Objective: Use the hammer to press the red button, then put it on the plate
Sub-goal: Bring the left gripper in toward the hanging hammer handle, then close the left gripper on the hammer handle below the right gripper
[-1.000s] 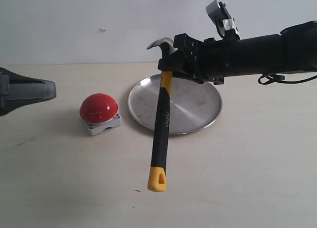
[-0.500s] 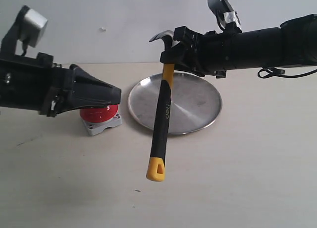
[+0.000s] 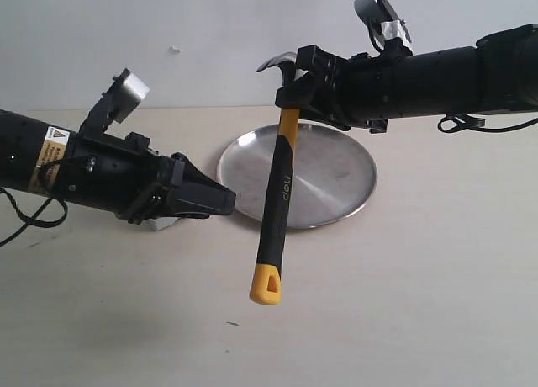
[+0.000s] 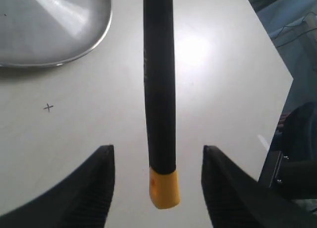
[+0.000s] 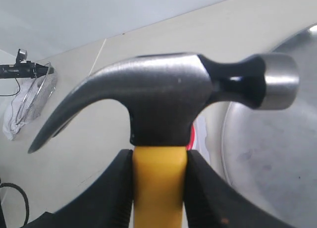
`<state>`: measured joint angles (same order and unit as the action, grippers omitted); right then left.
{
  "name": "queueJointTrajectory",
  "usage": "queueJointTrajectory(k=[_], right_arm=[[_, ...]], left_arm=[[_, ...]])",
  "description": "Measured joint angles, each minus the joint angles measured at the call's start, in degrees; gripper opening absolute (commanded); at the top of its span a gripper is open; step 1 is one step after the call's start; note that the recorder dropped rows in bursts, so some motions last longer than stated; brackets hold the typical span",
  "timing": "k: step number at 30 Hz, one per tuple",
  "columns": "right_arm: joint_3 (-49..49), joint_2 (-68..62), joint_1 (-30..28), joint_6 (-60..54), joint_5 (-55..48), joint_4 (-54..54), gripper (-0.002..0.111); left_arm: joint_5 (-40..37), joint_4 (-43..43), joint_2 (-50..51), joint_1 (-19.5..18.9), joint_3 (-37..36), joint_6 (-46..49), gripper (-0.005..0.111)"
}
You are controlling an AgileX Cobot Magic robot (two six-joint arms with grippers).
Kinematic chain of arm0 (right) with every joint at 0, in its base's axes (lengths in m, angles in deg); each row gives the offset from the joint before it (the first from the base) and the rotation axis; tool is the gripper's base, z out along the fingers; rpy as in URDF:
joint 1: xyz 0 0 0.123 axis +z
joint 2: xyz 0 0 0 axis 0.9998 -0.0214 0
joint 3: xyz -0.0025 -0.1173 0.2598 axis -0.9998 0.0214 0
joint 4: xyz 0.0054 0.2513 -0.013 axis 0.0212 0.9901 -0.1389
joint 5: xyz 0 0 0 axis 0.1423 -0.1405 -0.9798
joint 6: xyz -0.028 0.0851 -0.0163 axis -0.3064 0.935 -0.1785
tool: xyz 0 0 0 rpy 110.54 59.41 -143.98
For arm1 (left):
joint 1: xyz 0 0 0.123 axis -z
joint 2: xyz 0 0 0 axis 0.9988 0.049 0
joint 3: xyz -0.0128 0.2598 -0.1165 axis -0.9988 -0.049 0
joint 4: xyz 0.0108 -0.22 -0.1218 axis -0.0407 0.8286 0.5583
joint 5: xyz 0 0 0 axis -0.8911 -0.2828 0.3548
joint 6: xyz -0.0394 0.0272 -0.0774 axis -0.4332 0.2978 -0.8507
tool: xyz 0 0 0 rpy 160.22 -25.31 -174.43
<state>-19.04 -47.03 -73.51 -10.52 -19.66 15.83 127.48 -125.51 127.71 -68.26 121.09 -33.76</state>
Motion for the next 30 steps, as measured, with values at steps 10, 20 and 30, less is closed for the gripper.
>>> queueJointTrajectory(k=[10, 20, 30], right_arm=[[0.0, 0.0, 0.0, 0.11, 0.37, 0.0, 0.0], [0.0, 0.0, 0.0, 0.33, 1.54, 0.0, 0.0], [0.0, 0.0, 0.0, 0.33, 1.54, 0.0, 0.0]], left_arm=[[-4.63, 0.0, 3.27, 3.76, 1.61, 2.29, 0.065], [-10.1, 0.0, 3.99, 8.81, 3.66, 2.29, 0.065], [-13.4, 0.0, 8.8, 12.15, 6.81, 2.29, 0.065]])
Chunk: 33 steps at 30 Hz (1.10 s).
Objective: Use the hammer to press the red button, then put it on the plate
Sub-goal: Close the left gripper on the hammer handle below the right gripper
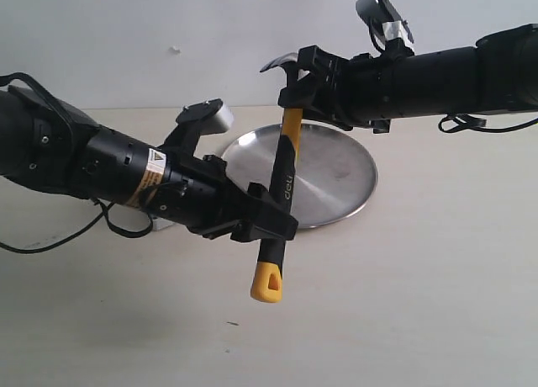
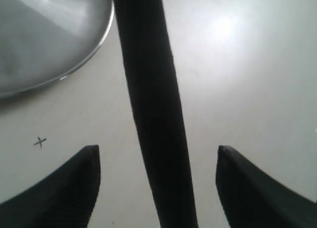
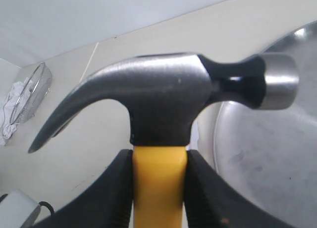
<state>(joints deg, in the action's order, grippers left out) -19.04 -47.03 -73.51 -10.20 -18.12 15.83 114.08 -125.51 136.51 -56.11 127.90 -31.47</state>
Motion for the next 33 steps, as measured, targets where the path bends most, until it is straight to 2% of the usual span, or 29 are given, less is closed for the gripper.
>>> queueJointTrajectory(k=[8, 25, 33], right_arm=[[0.0, 0.0, 0.0, 0.12, 0.0, 0.0, 0.0], [0.0, 0.48, 0.0, 0.83, -0.89, 0.1, 0.0], [0.0, 0.61, 0.0, 1.19, -1.01, 0.1, 0.0]], left_arm=[[0.1, 0.0, 3.67, 1.27, 3.47, 0.0, 0.065], [0.8, 0.11, 4.04, 1.26, 3.93, 0.0, 0.063], [0.69, 0.7, 4.04, 3.54, 4.66, 1.11, 0.063]])
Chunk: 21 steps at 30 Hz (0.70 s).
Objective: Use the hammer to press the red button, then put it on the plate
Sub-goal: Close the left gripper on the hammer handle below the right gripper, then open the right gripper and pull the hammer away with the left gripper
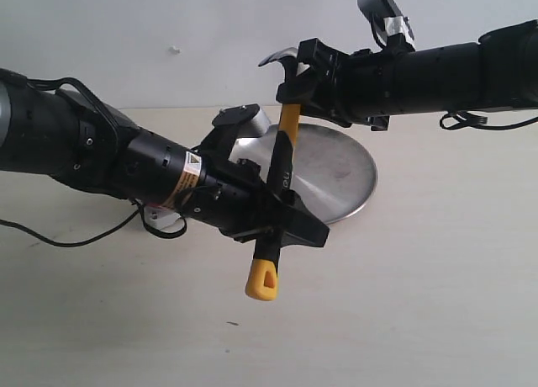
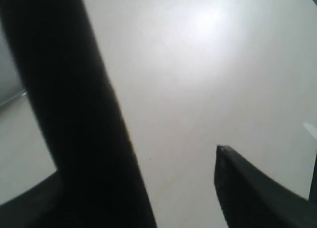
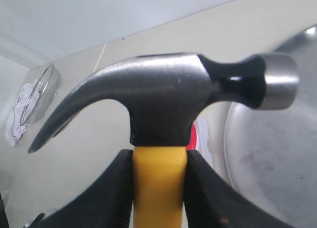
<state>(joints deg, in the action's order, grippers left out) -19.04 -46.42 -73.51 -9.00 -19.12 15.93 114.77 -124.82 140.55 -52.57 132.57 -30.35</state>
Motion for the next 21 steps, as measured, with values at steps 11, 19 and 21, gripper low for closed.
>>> queueJointTrajectory(k=[11, 19, 21], right_arm=[[0.0, 0.0, 0.0, 0.0, 0.0, 0.0, 0.0], [0.0, 0.0, 0.0, 0.12, 0.0, 0.0, 0.0], [0.0, 0.02, 0.0, 0.02, -0.24, 0.11, 0.0]], left_arm=[[-0.42, -0.28, 0.0, -0.23, 0.65, -1.97, 0.063], [1.49, -0.41, 0.0, -1.35, 0.65, -2.72, 0.006], [0.98, -0.4, 0.25, -1.59, 0.65, -2.73, 0.0]])
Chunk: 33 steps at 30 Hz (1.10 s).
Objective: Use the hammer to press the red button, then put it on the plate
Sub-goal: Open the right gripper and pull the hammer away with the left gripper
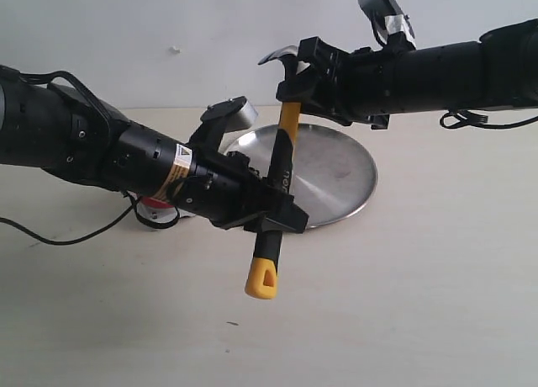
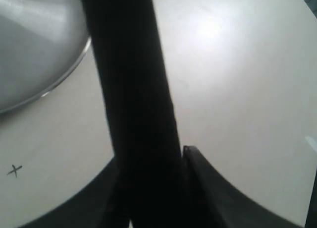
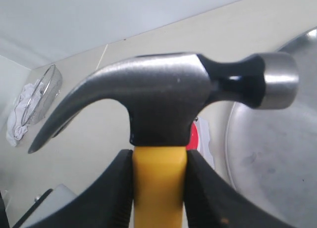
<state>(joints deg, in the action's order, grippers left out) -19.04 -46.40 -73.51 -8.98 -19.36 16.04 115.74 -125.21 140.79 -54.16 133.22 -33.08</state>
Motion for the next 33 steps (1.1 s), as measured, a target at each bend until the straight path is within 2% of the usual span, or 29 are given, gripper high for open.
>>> queueJointTrajectory(k=[7, 11, 17, 18, 20, 30, 33], right_arm=[[-0.04, 0.1, 0.0, 0.13, 0.0, 0.0, 0.003], [-0.27, 0.34, 0.0, 1.68, -0.36, 0.42, 0.013], [-0.61, 0.79, -0.1, 4.77, -0.99, 0.81, 0.042], [-0.72, 0.79, -0.1, 5.49, -1.29, 1.24, 0.052], [-0.73, 0.79, 0.0, 7.16, -2.52, 1.13, 0.062], [-0.73, 0.67, 0.0, 10.06, -1.27, -0.86, 0.064], [-0.73, 0.54, 0.0, 11.07, 0.64, -0.99, 0.068]], left_arm=[[-0.11, 0.0, -0.11, -0.13, 0.0, 0.96, 0.0], [-0.35, -0.24, -1.44, -0.13, 0.0, 0.84, 0.0], [-0.44, -0.62, -3.62, -0.13, -0.34, 0.36, 0.0], [-0.57, -0.74, -3.96, -0.13, -0.31, 0.35, 0.0], [-0.69, -0.74, -5.21, -0.13, -0.31, 1.27, 0.0], [-3.93, -1.08, -6.91, -0.13, -0.21, 2.67, 0.0], [-6.41, -1.18, -7.06, 0.09, -0.21, 2.69, 0.0]])
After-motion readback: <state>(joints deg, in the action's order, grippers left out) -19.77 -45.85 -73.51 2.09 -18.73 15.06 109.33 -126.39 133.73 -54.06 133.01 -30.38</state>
